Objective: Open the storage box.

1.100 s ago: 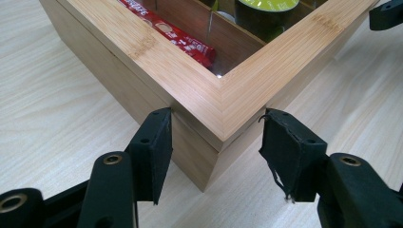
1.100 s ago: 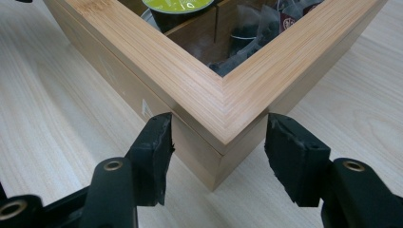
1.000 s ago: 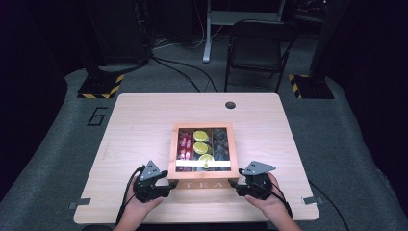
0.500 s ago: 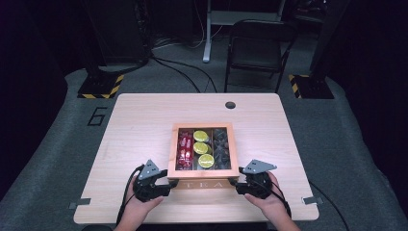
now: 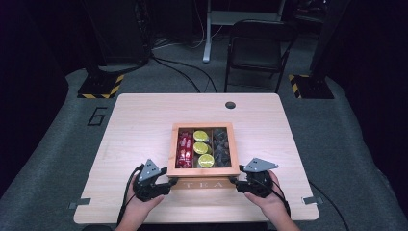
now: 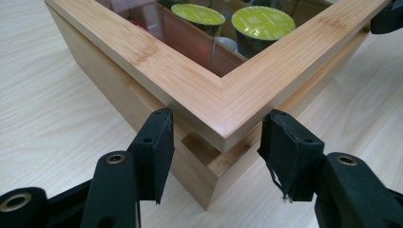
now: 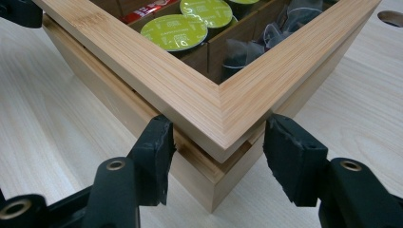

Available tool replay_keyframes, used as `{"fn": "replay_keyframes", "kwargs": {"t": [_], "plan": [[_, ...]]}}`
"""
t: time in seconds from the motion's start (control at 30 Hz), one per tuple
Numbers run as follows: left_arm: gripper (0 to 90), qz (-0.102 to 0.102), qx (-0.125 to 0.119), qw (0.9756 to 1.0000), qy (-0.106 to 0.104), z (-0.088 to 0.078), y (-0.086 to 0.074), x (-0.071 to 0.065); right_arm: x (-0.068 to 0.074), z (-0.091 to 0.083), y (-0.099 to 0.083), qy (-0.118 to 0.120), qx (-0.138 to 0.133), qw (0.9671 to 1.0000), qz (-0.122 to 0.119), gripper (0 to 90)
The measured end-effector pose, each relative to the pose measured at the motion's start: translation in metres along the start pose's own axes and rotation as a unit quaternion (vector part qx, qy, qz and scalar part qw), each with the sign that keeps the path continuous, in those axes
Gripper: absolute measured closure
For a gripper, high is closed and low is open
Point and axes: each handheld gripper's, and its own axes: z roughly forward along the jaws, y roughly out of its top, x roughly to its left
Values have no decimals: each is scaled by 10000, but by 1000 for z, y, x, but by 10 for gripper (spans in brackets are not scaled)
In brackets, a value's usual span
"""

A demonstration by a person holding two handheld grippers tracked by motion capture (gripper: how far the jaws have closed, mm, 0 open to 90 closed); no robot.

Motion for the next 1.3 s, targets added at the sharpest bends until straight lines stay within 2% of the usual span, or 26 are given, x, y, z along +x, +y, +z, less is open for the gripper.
{"fn": "replay_keyframes", "kwargs": {"t": [0.13, 0.3, 0.37, 0.43, 0.6, 0.73, 0.77, 0.83, 1.13, 1.23, 1.3], "plan": [[435, -20, -47, 10000, 6, -1, 0, 0, 1, 0, 2, -44, -14, 10000, 32, 431], [434, 106, -126, 9998, 92, -2, 2, -1, 0, -1, 3, -36, -50, 10000, 28, 431], [435, 99, -207, 9996, 148, -2, 2, -1, 0, -2, 4, -52, -95, 9999, 22, 432], [436, 67, -187, 9997, 121, -3, 2, 0, 0, -3, 5, -53, -127, 9999, 63, 432], [436, 55, -252, 9994, 244, -3, 2, 2, -1, -4, 7, -60, -200, 9997, 86, 433], [436, 59, -259, 9994, 238, -3, 4, 4, -2, -5, 9, -48, -289, 9995, 120, 436], [436, 50, -323, 9990, 293, -1, 4, 4, -3, -5, 9, -63, -314, 9994, 103, 436], [436, 10, -290, 9993, 236, -2, 5, 6, -2, -6, 9, -60, -285, 9995, 152, 437], [444, 240, -480, 9978, 390, -3, 11, 5, -4, -7, 11, -37, -480, 9986, 239, 445], [462, 287, -415, 9983, 291, -4, 13, 5, -4, -7, 11, -111, -499, 9985, 220, 443], [467, 228, -401, 9986, 245, -3, 14, 5, -4, -8, 10, -125, -539, 9983, 181, 441]]}}
